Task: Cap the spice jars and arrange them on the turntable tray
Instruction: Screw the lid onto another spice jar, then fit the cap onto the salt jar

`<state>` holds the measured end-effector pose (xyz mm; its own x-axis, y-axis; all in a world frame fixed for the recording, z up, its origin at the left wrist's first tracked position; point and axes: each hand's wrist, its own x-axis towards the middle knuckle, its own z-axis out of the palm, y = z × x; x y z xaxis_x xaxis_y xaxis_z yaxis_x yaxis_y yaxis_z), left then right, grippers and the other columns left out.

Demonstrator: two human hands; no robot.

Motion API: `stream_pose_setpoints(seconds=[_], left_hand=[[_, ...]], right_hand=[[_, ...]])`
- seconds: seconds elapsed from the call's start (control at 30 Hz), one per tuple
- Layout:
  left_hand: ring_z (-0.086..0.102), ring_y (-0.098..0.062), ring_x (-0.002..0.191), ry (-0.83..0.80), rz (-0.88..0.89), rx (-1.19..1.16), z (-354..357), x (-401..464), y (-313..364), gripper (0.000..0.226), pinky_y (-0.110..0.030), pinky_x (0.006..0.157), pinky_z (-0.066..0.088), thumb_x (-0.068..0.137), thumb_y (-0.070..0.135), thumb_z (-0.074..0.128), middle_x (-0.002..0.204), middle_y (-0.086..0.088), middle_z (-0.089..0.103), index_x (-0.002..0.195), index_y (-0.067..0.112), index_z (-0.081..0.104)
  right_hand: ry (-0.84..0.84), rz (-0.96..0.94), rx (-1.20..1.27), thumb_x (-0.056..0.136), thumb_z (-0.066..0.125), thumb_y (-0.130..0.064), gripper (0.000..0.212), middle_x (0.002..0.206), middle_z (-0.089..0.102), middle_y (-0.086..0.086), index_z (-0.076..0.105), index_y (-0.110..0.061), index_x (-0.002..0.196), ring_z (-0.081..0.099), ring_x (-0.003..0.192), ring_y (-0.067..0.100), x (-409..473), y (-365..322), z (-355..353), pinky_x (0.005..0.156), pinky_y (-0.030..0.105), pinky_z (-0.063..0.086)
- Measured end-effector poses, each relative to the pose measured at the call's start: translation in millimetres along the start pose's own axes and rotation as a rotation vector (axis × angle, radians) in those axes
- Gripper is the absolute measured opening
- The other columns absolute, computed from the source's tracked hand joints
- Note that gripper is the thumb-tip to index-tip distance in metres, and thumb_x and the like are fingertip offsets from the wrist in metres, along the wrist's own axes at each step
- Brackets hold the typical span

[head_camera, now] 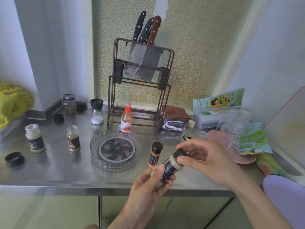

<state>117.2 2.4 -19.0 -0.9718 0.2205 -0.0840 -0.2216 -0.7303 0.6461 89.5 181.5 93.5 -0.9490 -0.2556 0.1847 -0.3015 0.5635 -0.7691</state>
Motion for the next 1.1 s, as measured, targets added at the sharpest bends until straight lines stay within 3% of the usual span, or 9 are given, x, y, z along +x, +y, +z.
stream_pose_setpoints(seconds=[0.13,0.23,0.3,0.4,0.5,0.63,0.9,1.0,1.1], left_hand=[[0.072,-0.031,0.088,0.027,0.013,-0.045,4,7,-8,0.048,-0.034,0.083,0.061,0.081,0.014,0.079,0.107,-0.028,0.073,0.119,-0.009,0.061],[0.074,-0.038,0.099,0.117,0.000,0.045,6,16,-15,0.049,-0.045,0.097,0.056,0.079,0.011,0.086,0.105,-0.021,0.077,0.116,-0.004,0.058],[0.076,-0.029,0.099,0.144,0.027,0.299,4,21,-17,0.048,-0.036,0.091,0.058,0.077,0.020,0.088,0.099,-0.011,0.080,0.112,0.001,0.062],[0.073,-0.001,0.086,0.253,0.211,0.870,-5,29,-16,0.029,-0.016,0.077,0.054,0.079,0.031,0.085,0.095,0.008,0.079,0.101,0.022,0.068],[0.065,-0.002,0.084,0.432,0.525,1.163,-9,40,-8,0.029,-0.027,0.078,0.054,0.082,0.027,0.081,0.093,0.014,0.067,0.102,0.028,0.059],[0.058,-0.008,0.088,0.480,0.654,1.274,-3,54,1,0.035,-0.034,0.078,0.051,0.083,0.024,0.080,0.095,0.012,0.057,0.106,0.025,0.053],[0.056,0.002,0.094,0.346,0.785,1.355,16,61,-14,0.039,-0.004,0.080,0.040,0.080,0.017,0.082,0.100,0.018,0.054,0.106,0.028,0.056],[0.058,0.000,0.098,0.288,0.815,1.361,30,64,-20,0.038,-0.005,0.084,0.040,0.081,0.020,0.082,0.103,0.022,0.050,0.105,0.031,0.054],[0.055,-0.002,0.105,0.235,0.832,1.342,47,70,-22,0.037,-0.008,0.087,0.039,0.083,0.025,0.079,0.106,0.023,0.049,0.105,0.036,0.052]], right_hand=[[0.125,0.117,0.238,0.074,0.088,-0.029,0.046,0.093,0.081,-0.003,0.069,-0.031,0.116,0.076,0.088,0.011,-9,11,27,0.080,0.017,0.056],[0.063,0.251,0.321,0.084,0.083,-0.023,0.031,0.096,0.082,0.001,0.072,-0.025,0.113,0.077,0.093,0.013,-16,27,50,0.087,0.028,0.059],[0.128,0.317,0.367,0.090,0.078,-0.017,0.017,0.095,0.082,0.002,0.075,-0.017,0.107,0.077,0.091,0.013,-14,42,56,0.083,0.028,0.061],[0.312,0.335,0.147,0.086,0.082,-0.023,0.020,0.091,0.080,-0.006,0.072,-0.024,0.103,0.073,0.086,0.000,-2,72,56,0.081,0.024,0.056],[0.429,0.388,-0.041,0.085,0.081,-0.025,0.029,0.099,0.076,-0.008,0.064,-0.025,0.109,0.072,0.093,0.009,10,104,55,0.081,0.028,0.052],[0.505,0.430,-0.143,0.086,0.077,-0.028,0.029,0.099,0.076,-0.005,0.062,-0.023,0.109,0.072,0.093,0.022,21,126,47,0.077,0.034,0.051],[0.497,0.457,-0.164,0.087,0.076,-0.025,0.026,0.100,0.076,-0.002,0.055,-0.021,0.101,0.072,0.093,0.026,21,144,42,0.079,0.041,0.056],[0.400,0.456,-0.126,0.085,0.077,-0.017,0.042,0.110,0.072,-0.006,0.055,-0.023,0.120,0.070,0.101,0.019,16,146,35,0.088,0.036,0.057],[0.374,0.443,-0.098,0.087,0.061,0.007,0.062,0.128,0.064,-0.006,0.049,-0.021,0.141,0.065,0.105,0.013,11,147,10,0.089,0.024,0.052]])
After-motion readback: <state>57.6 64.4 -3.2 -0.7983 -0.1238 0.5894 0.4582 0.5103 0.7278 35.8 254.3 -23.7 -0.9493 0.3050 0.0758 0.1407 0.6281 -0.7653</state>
